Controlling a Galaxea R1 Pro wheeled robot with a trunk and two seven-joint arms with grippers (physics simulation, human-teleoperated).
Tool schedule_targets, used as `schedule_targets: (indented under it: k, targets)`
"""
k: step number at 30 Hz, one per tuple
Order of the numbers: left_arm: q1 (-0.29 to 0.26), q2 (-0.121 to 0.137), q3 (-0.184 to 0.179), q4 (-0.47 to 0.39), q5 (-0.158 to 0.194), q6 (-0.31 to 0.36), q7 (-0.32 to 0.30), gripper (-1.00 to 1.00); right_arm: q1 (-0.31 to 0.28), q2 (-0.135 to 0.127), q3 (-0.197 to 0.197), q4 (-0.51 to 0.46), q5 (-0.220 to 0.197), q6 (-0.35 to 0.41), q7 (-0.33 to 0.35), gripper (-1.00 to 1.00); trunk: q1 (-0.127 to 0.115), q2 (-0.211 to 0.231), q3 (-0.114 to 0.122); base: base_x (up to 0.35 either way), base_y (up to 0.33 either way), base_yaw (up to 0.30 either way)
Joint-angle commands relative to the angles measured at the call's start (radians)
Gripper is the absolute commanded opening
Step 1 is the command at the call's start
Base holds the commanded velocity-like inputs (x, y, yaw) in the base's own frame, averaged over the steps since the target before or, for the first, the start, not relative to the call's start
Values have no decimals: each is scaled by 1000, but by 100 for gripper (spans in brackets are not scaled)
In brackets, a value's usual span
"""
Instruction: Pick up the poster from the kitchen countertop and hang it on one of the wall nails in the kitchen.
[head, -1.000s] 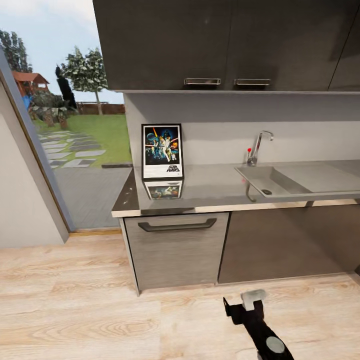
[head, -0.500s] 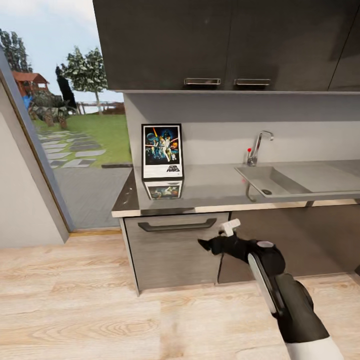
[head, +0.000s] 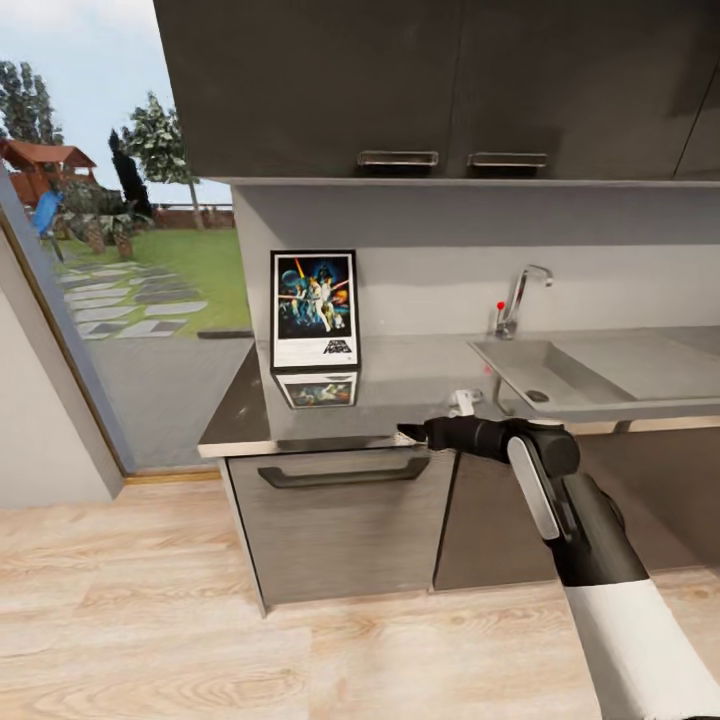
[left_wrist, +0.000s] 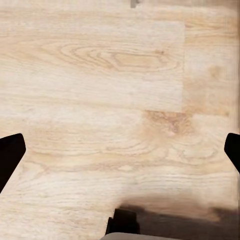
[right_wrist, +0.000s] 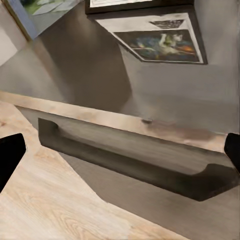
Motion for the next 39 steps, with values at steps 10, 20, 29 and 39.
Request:
schedule_targets:
  k: [10,20,29,39]
  targets:
    - [0,13,3,-5,0,-2,0,100,-37,-5,-3,17,-59,5,1,100,1,0,-1,222,-79,0]
    - [0,26,19,-8,0,-2,0,100,-158,-19,-3,289,-56,-43,150,100,1,0,-1,16,-5,0]
    - [0,27,64,-11,0,-2,-1,100,-259,-21,2,460,-55,-128,225,100,1,0,-1,169,0,0]
    - [0,27,67,-11,-1,-2,-1,100,-263,-25,6,464,-55,-191,288,100,1,0,-1,159,0,0]
